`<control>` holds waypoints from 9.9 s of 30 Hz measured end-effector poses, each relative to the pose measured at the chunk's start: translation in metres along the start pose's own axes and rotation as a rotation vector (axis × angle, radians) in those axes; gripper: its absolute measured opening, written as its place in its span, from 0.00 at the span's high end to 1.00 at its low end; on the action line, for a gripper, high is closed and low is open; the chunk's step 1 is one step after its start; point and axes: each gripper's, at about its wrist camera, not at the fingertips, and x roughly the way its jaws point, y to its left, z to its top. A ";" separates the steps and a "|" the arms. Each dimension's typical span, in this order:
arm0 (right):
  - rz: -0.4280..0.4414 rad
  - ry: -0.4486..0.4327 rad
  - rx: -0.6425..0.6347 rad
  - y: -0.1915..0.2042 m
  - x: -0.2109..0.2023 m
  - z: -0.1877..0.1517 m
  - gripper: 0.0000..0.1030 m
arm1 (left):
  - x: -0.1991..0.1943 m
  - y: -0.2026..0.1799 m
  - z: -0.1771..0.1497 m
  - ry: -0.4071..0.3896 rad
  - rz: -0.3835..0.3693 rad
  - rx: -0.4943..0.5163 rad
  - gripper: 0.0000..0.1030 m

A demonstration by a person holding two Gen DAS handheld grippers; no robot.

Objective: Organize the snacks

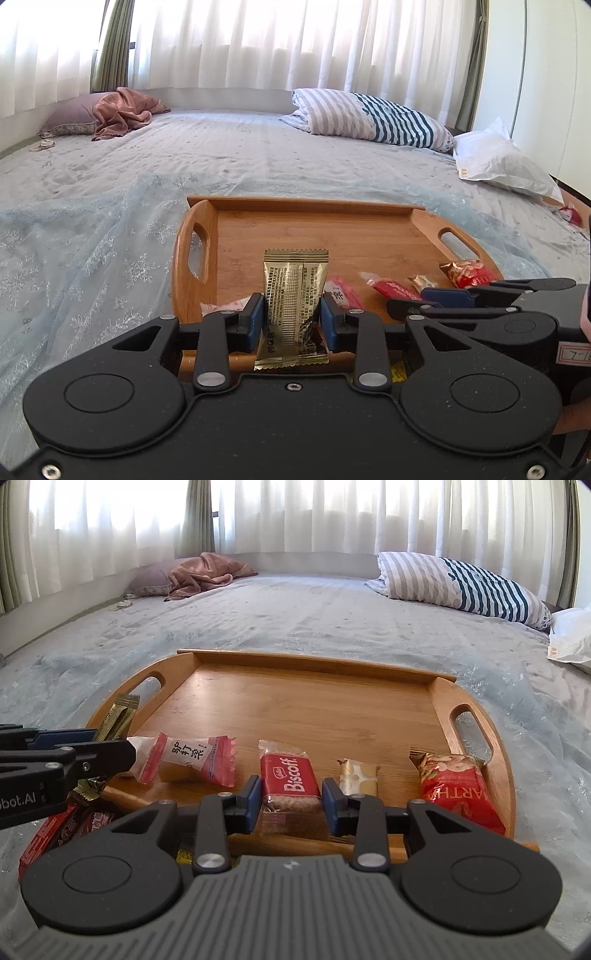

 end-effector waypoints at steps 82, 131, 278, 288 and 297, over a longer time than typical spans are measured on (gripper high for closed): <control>0.032 -0.027 0.049 -0.005 -0.098 -0.043 0.00 | -0.006 -0.010 0.042 -0.049 0.148 0.067 0.00; 0.174 0.055 -0.036 0.046 -0.101 -0.066 0.00 | -0.079 0.008 -0.044 0.083 0.169 -0.078 0.00; -0.028 -0.131 0.159 -0.064 -0.041 0.013 0.49 | -0.002 -0.026 0.033 -0.081 0.033 -0.015 0.78; -0.054 -0.117 0.157 -0.086 0.000 0.042 0.49 | 0.058 -0.027 0.059 -0.020 0.056 0.027 0.78; -0.024 0.009 0.235 -0.113 0.040 0.036 0.49 | 0.105 -0.020 0.056 0.071 0.068 0.073 0.78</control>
